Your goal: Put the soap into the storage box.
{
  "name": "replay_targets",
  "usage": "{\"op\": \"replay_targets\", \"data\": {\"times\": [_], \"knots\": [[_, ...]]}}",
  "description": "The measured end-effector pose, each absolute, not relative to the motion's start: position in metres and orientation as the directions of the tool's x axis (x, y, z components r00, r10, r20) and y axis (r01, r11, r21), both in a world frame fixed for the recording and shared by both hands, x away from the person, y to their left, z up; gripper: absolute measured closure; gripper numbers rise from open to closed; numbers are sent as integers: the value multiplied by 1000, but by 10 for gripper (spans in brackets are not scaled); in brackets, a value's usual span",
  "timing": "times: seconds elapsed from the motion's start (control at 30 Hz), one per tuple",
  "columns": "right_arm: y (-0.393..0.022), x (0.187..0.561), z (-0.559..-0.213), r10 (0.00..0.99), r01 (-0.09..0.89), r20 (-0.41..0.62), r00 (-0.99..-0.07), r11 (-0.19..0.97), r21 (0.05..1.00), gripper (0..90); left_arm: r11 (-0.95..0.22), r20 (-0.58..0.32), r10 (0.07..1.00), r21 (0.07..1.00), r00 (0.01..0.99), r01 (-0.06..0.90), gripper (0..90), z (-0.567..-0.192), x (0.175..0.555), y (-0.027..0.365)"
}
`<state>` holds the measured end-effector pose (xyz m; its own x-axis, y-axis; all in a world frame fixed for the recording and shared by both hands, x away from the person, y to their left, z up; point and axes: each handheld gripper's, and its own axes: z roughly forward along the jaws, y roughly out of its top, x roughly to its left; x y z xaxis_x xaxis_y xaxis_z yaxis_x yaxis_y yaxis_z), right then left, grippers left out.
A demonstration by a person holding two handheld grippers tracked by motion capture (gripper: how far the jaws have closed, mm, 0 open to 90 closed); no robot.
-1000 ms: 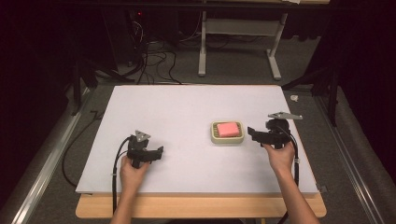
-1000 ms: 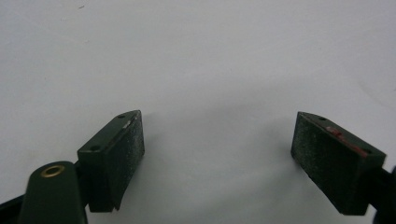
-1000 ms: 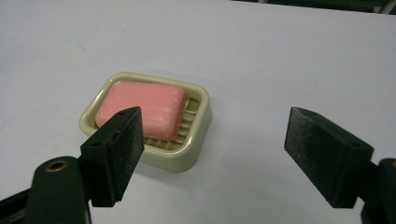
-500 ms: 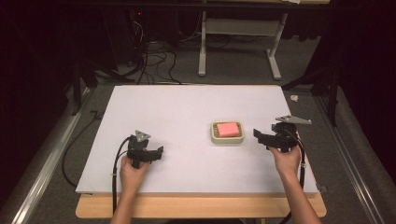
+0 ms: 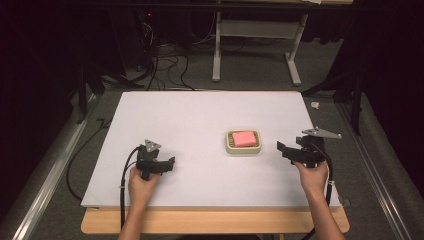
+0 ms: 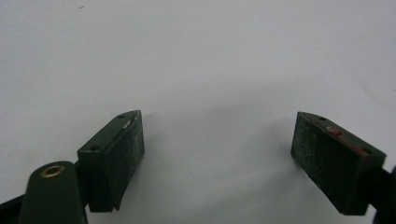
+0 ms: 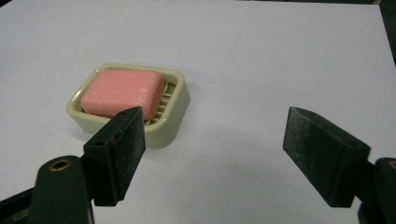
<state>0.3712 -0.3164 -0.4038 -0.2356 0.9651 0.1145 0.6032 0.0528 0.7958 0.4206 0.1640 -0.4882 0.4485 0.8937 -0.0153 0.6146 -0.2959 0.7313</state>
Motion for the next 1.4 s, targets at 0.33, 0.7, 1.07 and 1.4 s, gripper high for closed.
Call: {"op": "replay_targets", "data": {"times": [0.33,0.7,1.07,1.4], "knots": [[-325,365,-413,968,613,122,-218,38,789,224,-296,-15,894,731,448,615,177,-488,421,164],[-329,361,-427,969,628,135,-206,25,778,226,-296,-15,894,731,448,615,178,-488,421,164],[-327,360,-440,970,651,139,-200,25,759,227,-296,-15,894,731,448,615,177,-488,421,164],[-327,360,-453,973,669,133,-190,29,743,228,-296,-15,894,731,448,615,177,-488,421,164]]}}
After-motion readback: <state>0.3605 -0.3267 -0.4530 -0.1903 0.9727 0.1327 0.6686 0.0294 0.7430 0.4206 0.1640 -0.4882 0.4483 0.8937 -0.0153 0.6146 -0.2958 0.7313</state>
